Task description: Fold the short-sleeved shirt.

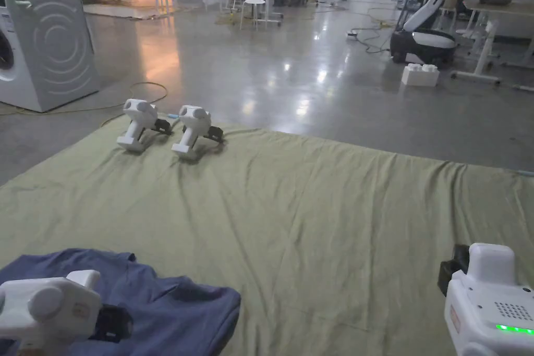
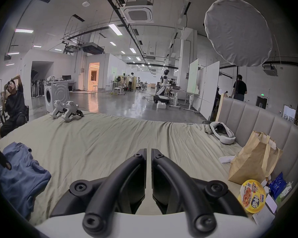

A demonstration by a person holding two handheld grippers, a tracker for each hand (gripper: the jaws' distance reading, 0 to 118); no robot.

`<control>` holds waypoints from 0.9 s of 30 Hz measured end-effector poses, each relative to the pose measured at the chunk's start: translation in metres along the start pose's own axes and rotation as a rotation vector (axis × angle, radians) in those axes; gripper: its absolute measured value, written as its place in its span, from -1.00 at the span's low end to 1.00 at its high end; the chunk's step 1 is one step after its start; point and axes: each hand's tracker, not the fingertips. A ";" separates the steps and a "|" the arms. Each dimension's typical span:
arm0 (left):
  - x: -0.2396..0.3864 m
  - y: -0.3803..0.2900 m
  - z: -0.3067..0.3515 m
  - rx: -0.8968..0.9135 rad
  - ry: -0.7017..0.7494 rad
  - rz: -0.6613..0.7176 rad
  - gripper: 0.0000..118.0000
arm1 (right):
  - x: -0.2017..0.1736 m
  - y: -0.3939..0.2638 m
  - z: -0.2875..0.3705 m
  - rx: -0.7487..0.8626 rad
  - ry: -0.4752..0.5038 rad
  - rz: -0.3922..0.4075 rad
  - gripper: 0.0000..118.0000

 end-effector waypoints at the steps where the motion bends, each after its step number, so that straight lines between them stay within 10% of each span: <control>1: -0.013 0.000 -0.016 -0.024 0.007 0.003 0.49 | 0.000 -0.001 0.001 -0.002 0.002 0.003 -0.87; 11: 0.050 -0.067 -0.003 -0.026 0.179 -0.119 0.46 | -0.002 -0.012 0.004 -0.033 0.007 -0.002 -0.87; 18: 0.071 -0.067 -0.001 -0.009 0.192 -0.251 -0.78 | -0.003 -0.016 0.002 -0.050 0.005 -0.021 -0.87; 27: 0.044 -0.060 -0.001 0.150 0.103 -0.099 -0.91 | -0.004 -0.016 0.006 -0.043 0.011 -0.023 -0.87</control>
